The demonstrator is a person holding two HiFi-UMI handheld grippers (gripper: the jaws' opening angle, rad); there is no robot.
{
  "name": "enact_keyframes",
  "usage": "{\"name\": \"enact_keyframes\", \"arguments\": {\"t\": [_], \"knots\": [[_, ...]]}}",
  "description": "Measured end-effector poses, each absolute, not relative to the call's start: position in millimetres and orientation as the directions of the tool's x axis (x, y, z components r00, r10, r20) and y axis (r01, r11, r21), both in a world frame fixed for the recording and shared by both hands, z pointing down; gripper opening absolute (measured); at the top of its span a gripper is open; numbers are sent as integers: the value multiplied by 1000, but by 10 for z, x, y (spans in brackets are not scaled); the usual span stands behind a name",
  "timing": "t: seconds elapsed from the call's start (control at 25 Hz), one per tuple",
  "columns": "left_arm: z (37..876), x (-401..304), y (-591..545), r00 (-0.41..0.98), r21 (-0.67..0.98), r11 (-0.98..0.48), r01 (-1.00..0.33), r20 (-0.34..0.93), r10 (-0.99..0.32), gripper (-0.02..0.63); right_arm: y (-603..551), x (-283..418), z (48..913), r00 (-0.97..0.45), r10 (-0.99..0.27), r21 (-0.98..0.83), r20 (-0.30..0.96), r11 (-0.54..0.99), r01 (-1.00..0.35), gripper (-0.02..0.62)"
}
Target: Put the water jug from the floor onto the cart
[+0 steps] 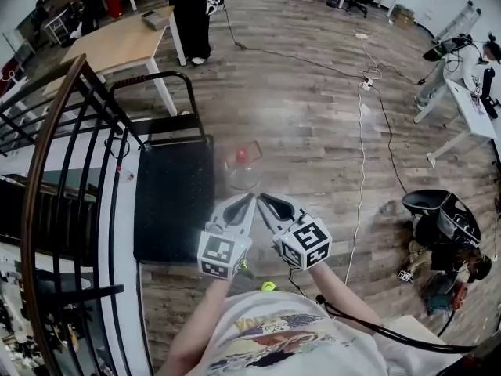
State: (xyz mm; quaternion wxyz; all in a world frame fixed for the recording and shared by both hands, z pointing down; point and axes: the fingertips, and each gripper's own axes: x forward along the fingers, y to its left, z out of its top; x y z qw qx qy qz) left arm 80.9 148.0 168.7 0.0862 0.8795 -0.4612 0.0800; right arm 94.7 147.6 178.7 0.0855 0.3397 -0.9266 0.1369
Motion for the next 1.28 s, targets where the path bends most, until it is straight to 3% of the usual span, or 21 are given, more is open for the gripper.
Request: {"name": "enact_keyframes", "arguments": {"t": [0.44, 1.28], "knots": [[1777, 396, 834, 609, 82, -609, -789, 245, -755, 12, 816, 528, 1871, -732, -631, -204, 258, 705, -680, 28], [2214, 1024, -765, 530, 62, -539, -840, 312, -789, 14, -787, 1164, 2350, -770, -558, -249, 309, 734, -632, 29]]}}
